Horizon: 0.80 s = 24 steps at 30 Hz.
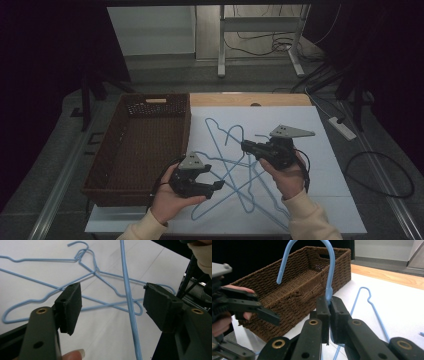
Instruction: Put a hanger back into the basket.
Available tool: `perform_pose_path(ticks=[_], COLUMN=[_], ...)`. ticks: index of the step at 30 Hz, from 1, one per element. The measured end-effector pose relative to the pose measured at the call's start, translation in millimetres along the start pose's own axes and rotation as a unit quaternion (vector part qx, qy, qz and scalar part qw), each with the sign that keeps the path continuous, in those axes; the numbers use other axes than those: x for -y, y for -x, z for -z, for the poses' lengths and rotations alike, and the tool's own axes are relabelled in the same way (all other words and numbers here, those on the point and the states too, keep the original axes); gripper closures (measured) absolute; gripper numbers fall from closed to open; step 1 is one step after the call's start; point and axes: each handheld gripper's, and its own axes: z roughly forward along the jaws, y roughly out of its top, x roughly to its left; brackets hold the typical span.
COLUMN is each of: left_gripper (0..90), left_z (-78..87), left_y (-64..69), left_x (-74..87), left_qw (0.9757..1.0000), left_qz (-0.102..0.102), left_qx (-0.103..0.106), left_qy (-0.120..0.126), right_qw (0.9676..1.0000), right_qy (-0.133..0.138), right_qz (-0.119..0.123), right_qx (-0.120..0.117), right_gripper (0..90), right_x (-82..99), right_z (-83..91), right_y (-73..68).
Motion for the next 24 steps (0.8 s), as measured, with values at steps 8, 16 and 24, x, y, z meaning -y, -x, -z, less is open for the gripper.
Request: perform_pose_path(ticks=[8,16,24], left_gripper=[57.7,85.1,85.8], left_z=[-17.8,-16.8,-6.2], left_y=[0.5,-0.5,-0.5], left_x=[-4.5,-5.2,-7.0], left_qw=[0.9989,0.9990,0.9995], left_qz=[-0.011,-0.004,0.001], left_qx=[0.030,0.034,0.032], left_qy=[-0.035,-0.029,-0.003], right_qw=[1.0000,0.9998,0.9989], right_qy=[0.001,0.011,0.038], right_qz=[0.000,0.001,0.005], right_qx=[-0.006,-0.014,-0.025], right_gripper=[86.6,86.5,84.2], right_x=[-0.9,-2.6,-6.0], right_z=[-0.4,3.7,12.3], right_y=[-4.9,-6.4,-9.6])
